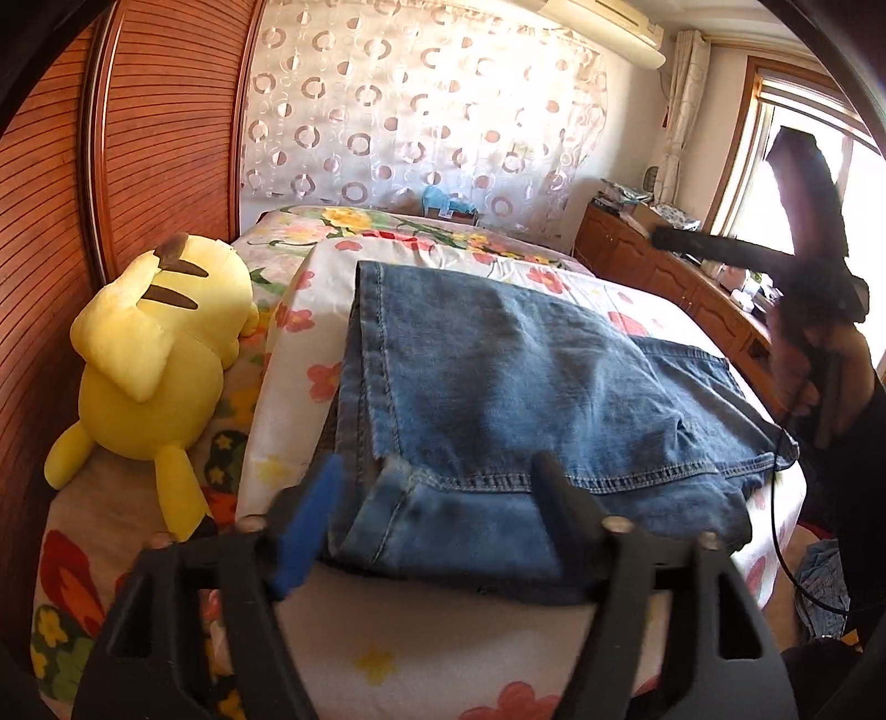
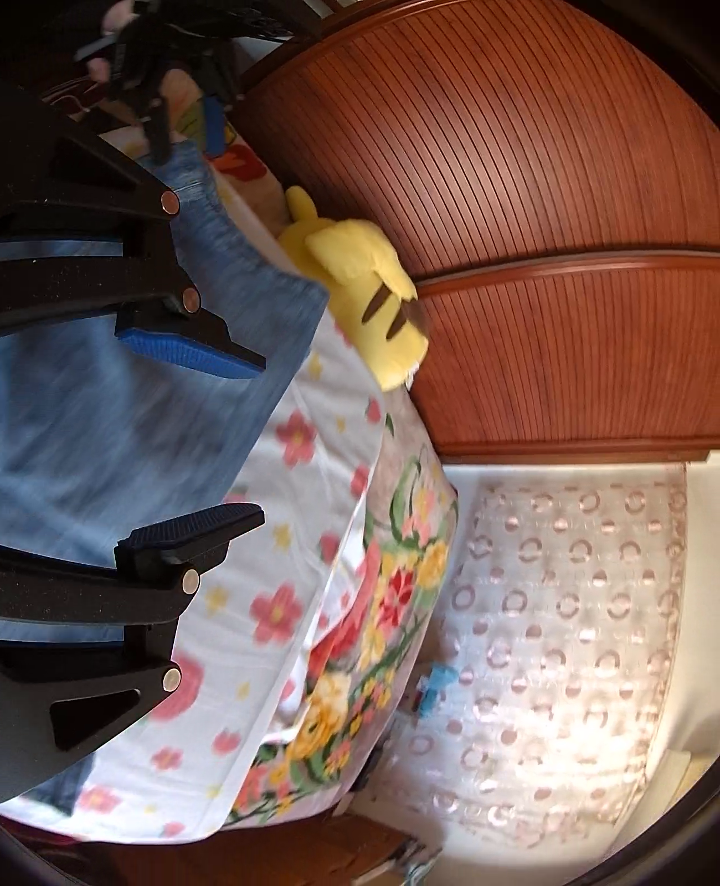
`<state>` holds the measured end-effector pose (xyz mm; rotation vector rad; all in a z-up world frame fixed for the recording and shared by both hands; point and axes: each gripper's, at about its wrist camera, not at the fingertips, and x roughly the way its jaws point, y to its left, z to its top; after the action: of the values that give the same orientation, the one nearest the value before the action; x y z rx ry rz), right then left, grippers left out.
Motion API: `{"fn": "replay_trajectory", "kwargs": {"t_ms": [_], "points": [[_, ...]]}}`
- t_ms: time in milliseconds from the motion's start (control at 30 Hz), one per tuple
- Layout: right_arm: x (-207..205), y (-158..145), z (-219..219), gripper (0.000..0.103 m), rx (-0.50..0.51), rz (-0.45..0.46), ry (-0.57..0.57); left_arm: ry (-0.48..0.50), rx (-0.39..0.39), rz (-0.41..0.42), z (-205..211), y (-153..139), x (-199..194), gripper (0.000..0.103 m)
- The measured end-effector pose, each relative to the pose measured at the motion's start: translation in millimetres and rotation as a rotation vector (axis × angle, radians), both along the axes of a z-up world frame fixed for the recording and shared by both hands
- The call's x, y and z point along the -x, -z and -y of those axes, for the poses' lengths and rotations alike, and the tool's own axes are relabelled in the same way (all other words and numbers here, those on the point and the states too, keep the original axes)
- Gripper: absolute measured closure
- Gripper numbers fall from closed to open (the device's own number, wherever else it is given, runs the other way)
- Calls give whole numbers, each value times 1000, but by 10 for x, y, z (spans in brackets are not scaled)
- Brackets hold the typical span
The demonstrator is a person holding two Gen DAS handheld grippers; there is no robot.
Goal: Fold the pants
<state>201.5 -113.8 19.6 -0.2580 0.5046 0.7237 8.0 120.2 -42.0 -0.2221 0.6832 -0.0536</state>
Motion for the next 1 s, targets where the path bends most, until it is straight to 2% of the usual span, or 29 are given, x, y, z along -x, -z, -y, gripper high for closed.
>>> {"fn": "replay_trajectory", "kwargs": {"t_ms": [233,400,667,800,1000], "points": [[377,-13,705,53,-38,3,89,-30,-24,42,76,-132,-15,25],[560,155,1035,52,-23,-29,138,-5,-33,42,253,-150,-160,25],[591,692,989,52,45,-138,193,91,-64,23,696,-105,-384,25],[629,831,928,52,58,-185,199,142,-71,0,912,-24,-464,25],[722,937,852,51,73,-201,211,183,-81,-30,1132,67,-519,25]]}}
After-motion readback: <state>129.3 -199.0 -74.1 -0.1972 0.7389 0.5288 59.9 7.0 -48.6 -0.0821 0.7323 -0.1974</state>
